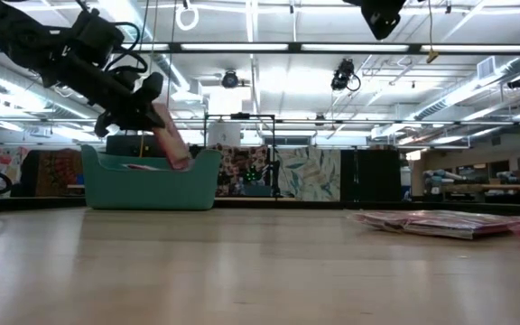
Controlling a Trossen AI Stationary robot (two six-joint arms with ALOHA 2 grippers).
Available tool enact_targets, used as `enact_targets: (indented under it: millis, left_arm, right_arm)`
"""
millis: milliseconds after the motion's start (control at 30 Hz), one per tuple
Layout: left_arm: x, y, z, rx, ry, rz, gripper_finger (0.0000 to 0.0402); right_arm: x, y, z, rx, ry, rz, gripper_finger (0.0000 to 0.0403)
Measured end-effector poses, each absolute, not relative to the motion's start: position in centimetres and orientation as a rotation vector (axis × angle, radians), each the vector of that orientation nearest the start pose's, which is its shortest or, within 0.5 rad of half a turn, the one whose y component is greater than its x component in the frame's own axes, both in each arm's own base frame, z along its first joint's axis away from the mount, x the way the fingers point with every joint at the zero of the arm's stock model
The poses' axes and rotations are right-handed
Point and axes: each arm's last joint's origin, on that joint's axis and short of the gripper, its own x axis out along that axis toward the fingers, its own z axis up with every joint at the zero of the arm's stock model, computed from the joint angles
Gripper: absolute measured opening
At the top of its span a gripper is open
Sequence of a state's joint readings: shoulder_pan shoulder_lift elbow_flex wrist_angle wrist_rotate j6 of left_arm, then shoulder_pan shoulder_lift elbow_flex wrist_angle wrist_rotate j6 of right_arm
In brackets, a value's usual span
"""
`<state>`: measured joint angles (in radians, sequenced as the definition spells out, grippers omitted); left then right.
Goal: Sort popcorn bags into baskets
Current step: Put the popcorn sachet into the bin
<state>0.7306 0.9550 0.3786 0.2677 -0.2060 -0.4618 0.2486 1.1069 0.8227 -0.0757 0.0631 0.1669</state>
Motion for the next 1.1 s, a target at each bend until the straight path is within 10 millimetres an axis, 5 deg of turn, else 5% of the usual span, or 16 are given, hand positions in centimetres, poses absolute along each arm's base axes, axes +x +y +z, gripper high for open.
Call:
enact_targets:
  millis: [333,800,900,1100]
  left_arm:
    - [13.4,13.8,20.5,-0.435,0.165,1.09,0.0183]
    - [13.9,11.8,22.2,-0.337,0.206,1.056,0.0194]
    - [14.5,11.2,22.2,-0.328,0.234,0.896,0.0194]
    - [16.6,8.1,22.4,-0.271,0.285,0.236,0.0194]
  right_arm:
    - [23.6,6.2,29.4,0.116,0.372,0.166,0.0138]
    - [23.7,6.2,29.5,0.12,0.372,0.165,0.0138]
    - [23.6,6.2,29.4,0.124,0.38,0.164,0.0138]
    - [24.4,6.4,27.3,0.146,0.522,0.134,0.0138]
